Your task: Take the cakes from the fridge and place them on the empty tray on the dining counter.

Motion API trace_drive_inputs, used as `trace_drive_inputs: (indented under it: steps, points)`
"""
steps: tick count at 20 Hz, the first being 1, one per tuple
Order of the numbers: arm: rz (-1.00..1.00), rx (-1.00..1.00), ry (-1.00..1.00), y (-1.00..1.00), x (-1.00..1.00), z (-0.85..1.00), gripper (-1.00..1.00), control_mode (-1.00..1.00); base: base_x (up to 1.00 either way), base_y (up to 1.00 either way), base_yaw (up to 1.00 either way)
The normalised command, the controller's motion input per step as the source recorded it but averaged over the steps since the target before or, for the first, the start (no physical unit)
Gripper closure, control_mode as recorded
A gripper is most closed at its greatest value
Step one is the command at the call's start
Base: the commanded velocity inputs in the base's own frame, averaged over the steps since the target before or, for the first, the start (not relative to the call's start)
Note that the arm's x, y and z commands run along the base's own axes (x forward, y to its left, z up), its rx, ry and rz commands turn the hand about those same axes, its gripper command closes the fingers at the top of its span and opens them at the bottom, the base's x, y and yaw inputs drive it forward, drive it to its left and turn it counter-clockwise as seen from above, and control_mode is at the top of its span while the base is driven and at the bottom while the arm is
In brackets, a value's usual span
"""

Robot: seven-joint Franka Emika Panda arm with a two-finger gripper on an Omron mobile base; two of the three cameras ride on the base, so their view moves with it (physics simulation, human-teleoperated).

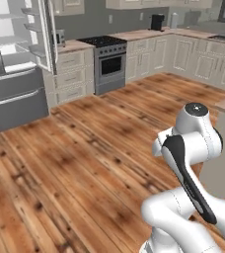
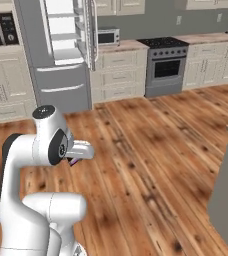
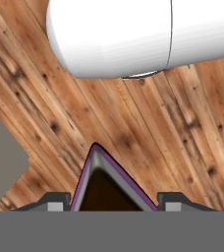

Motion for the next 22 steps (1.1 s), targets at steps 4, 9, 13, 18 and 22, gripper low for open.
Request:
trace_drive_inputs:
  steps: [4, 9, 13, 18, 22]
  points:
    - [0.00, 0.00, 0.00, 0.00, 0.00, 0.00, 1.00, 1.00, -0.35, -0.80, 0.11]
    - [0.00, 0.00, 0.00, 0.00, 0.00, 0.00, 1.00, 1.00, -0.46, -0.80, 0.09]
    - [0.00, 0.00, 0.00, 0.00, 0.00, 0.00, 1.00, 1.00, -0.51, -0.76, 0.09]
    - [0.00, 0.00, 0.00, 0.00, 0.00, 0.00, 1.00, 1.00, -0.45, -0.76, 0.09]
    - [0.00, 0.00, 0.00, 0.00, 0.00, 0.00, 1.00, 1.00, -0.34, -0.76, 0.09]
